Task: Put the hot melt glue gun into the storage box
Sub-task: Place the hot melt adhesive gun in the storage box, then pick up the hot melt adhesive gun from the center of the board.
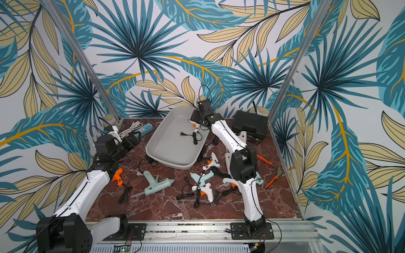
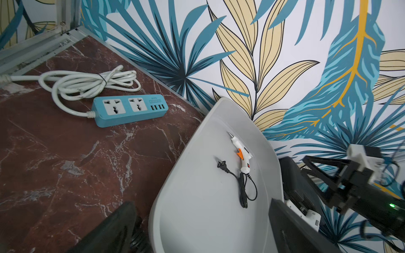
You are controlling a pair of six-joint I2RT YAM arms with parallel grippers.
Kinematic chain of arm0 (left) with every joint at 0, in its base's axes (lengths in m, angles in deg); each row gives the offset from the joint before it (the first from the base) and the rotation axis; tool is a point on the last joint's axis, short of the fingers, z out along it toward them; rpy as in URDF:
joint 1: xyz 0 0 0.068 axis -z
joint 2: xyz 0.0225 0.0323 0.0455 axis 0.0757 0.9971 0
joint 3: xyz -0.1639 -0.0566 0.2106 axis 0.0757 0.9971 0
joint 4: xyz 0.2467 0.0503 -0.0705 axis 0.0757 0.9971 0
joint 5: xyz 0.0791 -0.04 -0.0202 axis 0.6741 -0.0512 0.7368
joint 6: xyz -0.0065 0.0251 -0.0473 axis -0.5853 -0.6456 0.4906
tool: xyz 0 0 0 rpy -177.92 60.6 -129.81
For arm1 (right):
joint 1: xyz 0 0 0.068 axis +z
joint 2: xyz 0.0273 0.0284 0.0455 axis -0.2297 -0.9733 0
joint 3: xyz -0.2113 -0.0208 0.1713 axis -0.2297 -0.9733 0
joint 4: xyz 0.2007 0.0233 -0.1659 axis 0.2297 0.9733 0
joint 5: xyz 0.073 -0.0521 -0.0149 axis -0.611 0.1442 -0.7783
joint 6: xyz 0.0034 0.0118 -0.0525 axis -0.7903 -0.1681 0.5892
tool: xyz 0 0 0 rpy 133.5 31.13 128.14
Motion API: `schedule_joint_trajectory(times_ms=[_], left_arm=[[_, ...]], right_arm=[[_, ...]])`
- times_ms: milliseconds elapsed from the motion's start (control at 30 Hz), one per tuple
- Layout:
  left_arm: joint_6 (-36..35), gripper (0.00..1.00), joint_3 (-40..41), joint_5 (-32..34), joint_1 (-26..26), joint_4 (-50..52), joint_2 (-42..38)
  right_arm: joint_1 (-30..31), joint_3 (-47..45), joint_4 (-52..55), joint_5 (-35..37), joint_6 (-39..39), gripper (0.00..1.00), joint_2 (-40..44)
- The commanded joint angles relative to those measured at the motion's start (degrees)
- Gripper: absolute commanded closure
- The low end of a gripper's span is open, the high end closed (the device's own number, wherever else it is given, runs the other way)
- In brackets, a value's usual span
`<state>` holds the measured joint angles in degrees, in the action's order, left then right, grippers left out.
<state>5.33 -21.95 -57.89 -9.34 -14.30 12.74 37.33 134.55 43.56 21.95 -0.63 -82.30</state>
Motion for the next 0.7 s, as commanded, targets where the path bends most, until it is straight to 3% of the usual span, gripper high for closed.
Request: schedule_joint_trajectory(times_ms=[0,133,433,667], left_arm=[[0.91,0.00,1.37,-2.39,-0.13,-2.53,-0.96],[-2.30,0.00,1.34,-0.86,2.62,-1.91,-1.07],[-12.04,0.00,-5.54,4.38,15.31,3.44,2.71],[-13.36,0.00,-10.25,6.95,22.78,4.05,8.27]], right_arm=[[0.07,-9.80,4.60,1.47,6.77,0.37,6.90],[-1.12,-24.28,7.77,3.73,8.95,0.37,17.62],[-8.80,-52.11,11.64,3.82,8.47,0.43,37.22],[-12.58,-56.18,16.85,4.24,12.84,0.42,38.46]])
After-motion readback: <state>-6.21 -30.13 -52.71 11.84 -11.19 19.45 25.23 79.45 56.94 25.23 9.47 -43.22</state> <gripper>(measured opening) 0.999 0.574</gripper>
